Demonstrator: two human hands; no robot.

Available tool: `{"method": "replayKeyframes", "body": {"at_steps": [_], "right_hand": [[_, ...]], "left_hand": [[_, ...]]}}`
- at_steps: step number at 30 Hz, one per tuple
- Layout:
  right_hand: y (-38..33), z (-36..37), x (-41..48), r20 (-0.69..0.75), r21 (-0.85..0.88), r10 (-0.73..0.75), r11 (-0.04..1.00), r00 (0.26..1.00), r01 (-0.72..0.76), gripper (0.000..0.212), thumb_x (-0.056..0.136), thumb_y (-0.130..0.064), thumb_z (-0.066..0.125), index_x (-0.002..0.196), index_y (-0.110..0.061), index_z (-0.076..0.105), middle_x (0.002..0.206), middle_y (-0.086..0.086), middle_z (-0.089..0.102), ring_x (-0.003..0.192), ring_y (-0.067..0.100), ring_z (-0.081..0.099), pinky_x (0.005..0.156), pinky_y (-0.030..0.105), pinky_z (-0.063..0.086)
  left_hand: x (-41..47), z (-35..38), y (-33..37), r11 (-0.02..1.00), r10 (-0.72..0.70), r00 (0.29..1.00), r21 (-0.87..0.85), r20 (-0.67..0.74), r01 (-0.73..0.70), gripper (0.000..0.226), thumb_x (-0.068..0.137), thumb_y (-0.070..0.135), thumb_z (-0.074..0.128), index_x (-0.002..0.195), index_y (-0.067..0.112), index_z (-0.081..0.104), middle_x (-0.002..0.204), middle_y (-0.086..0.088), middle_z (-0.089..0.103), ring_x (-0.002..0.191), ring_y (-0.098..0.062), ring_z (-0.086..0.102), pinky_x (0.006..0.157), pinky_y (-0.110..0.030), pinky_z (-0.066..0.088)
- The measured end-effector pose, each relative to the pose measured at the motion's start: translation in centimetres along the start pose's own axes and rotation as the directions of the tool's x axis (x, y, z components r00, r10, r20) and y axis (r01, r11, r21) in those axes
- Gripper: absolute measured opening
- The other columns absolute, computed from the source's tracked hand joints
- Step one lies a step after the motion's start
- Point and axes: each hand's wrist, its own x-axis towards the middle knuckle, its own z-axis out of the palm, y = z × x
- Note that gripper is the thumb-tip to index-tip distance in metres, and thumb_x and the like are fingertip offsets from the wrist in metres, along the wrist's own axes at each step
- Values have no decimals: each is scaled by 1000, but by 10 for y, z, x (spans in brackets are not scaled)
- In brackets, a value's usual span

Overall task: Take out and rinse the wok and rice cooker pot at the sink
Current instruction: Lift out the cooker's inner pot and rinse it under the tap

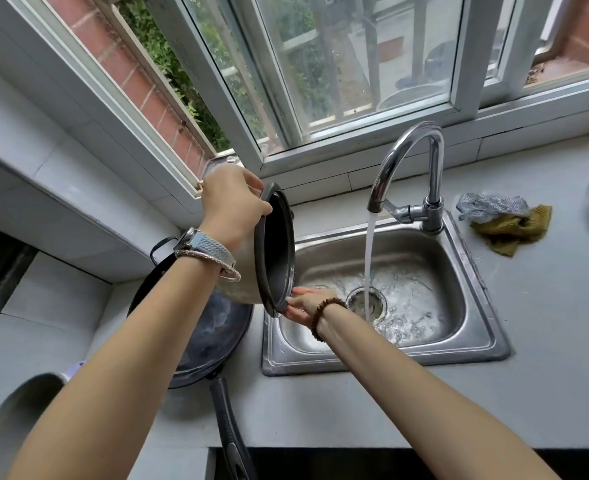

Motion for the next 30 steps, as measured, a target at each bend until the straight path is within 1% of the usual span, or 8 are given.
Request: {"method": "replayKeyframes", "body": {"at_steps": [4, 9, 14, 16, 21, 23, 26, 30], "right_hand": [[-6, 0, -8, 29, 46, 0, 999, 1000, -1, 34, 87, 29, 33, 112, 15, 52, 61, 22, 63, 43, 26, 63, 35, 30, 51], [-7, 0, -11, 60, -21, -1, 1000, 998, 3, 41, 85, 28, 39, 120, 11, 54, 76, 21, 60, 48, 25, 65, 38, 28, 52], [-8, -5, -10, 119, -35, 19, 999, 993, -15, 34, 88, 26, 36, 97, 8, 63, 69, 15, 63, 57, 20, 65, 57, 28, 58], [-8, -9, -8, 110, -44, 9, 999, 994, -4, 31, 89, 24, 36, 92, 8, 62, 72, 16, 64, 62, 21, 64, 52, 27, 58], [-7, -34, 0, -1, -19, -47, 999, 999, 47, 41, 83, 28, 43, 120, 13, 53, 114, 34, 60, 82, 38, 68, 49, 32, 57], [-10, -50, -1, -59, -16, -84, 996, 995, 83, 42, 81, 28, 50, 117, 8, 54, 113, 38, 58, 74, 38, 68, 52, 35, 59], [-14, -72, 1, -82, -95, -138, 987, 987, 130, 46, 78, 26, 57, 119, 6, 53, 109, 35, 61, 87, 42, 65, 63, 36, 60], [-21, -81, -2, -114, -217, -179, 964, 977, 152, 41, 78, 24, 61, 117, 9, 56, 82, 20, 63, 86, 39, 66, 61, 31, 60]], "left_hand": [[-1, 1, 12, 1000, 21, 1000, 19, -19, -20, 29, 66, 8, 84, 92, 12, 75, 88, -4, 70, 92, -21, 65, 88, -32, 53], [0, 3, 24, 997, 55, 998, 51, -9, -55, 27, 66, 8, 82, 92, 14, 74, 95, -5, 69, 94, -23, 64, 83, -32, 54], [2, 5, 25, 999, 45, 999, 22, -2, -45, 28, 65, 8, 83, 91, 13, 75, 92, -5, 70, 91, -23, 66, 83, -37, 57], [3, 5, 20, 999, 33, 999, 19, -1, -33, 28, 65, 9, 83, 92, 12, 75, 91, -5, 71, 92, -22, 66, 87, -35, 55], [2, 4, -20, 998, -52, 997, 29, 52, 51, 29, 64, 9, 85, 91, 10, 76, 86, -7, 73, 89, -25, 69, 87, -39, 56], [-3, 8, -48, 992, -129, 988, 22, 89, 127, 30, 61, 11, 87, 89, 14, 76, 86, -7, 73, 92, -27, 69, 88, -41, 56], [-15, 17, -87, 957, -281, 947, -25, 154, 288, 30, 58, 6, 89, 79, 18, 72, 80, -8, 72, 87, -27, 69, 84, -44, 58], [-36, 25, -115, 880, -403, 875, -149, 270, 451, 35, 63, -7, 84, 94, 1, 70, 78, -13, 66, 73, -23, 66, 71, -33, 58]]}}
